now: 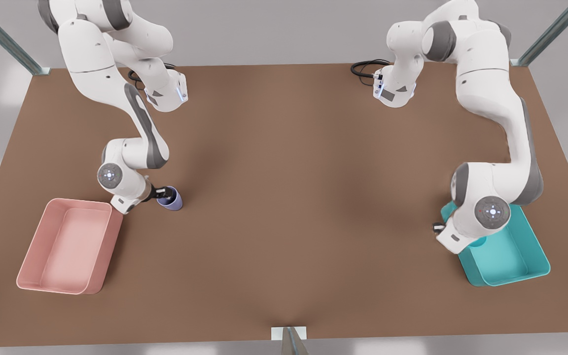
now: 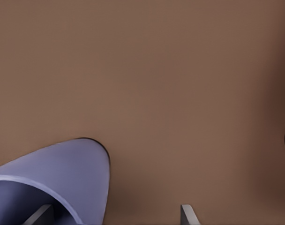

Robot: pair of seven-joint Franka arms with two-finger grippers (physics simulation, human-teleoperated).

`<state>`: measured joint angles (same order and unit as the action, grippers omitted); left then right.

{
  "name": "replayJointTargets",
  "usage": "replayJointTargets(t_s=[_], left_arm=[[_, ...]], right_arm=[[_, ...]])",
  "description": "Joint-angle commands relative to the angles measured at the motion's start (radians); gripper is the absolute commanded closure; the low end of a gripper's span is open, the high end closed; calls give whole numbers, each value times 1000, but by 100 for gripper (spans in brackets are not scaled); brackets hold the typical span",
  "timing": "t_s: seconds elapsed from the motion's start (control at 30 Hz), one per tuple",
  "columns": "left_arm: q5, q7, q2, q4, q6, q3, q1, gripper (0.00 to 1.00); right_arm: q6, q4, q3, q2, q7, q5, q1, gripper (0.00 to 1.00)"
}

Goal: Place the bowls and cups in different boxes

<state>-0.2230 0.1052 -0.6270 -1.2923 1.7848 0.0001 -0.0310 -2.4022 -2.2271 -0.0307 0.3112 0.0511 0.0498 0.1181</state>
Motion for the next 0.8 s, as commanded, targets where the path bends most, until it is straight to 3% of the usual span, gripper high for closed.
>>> replayJointTargets(t_s=[0.0, 0.07, 0.1, 0.17, 0.23, 0.4, 0.43, 0.47, 0.53, 0.63, 0.7, 0.77], left_arm=[[1, -107, -40, 57, -127, 5, 65, 79], [-1, -157, -86, 56, -48, 49, 98, 79], [-1, -157, -125, 56, 2, 51, 114, 79], [-1, -160, -186, 54, 106, 51, 164, 79], [1, -176, -234, 50, 176, 51, 194, 79], [5, -177, -289, 48, 235, 51, 215, 79], [5, -177, -289, 48, 235, 51, 215, 28], [8, -176, -284, 48, 234, 49, 215, 0], [13, -168, -226, 47, 144, 34, 214, 0], [16, -52, 8, 47, -185, -74, 151, 0], [165, -47, 153, 39, -308, -89, 60, 0], [185, -48, 251, 19, -397, -91, -9, 0]], right_arm=[[-35, 0, 0, 5, -11, 5, 0, 5], [-35, 1, 0, 11, -11, 5, 2, 38], [-35, 1, 0, 11, -11, 5, 2, 49], [-35, 1, 0, 11, -11, 5, 2, 60], [-34, 7, 2, 11, -11, 5, 3, 78], [-22, 29, 2, 2, -13, 5, 9, 79], [-9, 43, 2, -12, -10, 5, 3, 79], [-6, 56, 2, -29, -1, 5, 0, 79], [-2, 89, 2, -37, 7, 5, -9, 79], [69, 254, -2, -14, 160, 7, -52, 79], [184, 455, -3, 81, 334, 7, -129, 79], [301, 609, -5, 140, 412, 5, -182, 79]])
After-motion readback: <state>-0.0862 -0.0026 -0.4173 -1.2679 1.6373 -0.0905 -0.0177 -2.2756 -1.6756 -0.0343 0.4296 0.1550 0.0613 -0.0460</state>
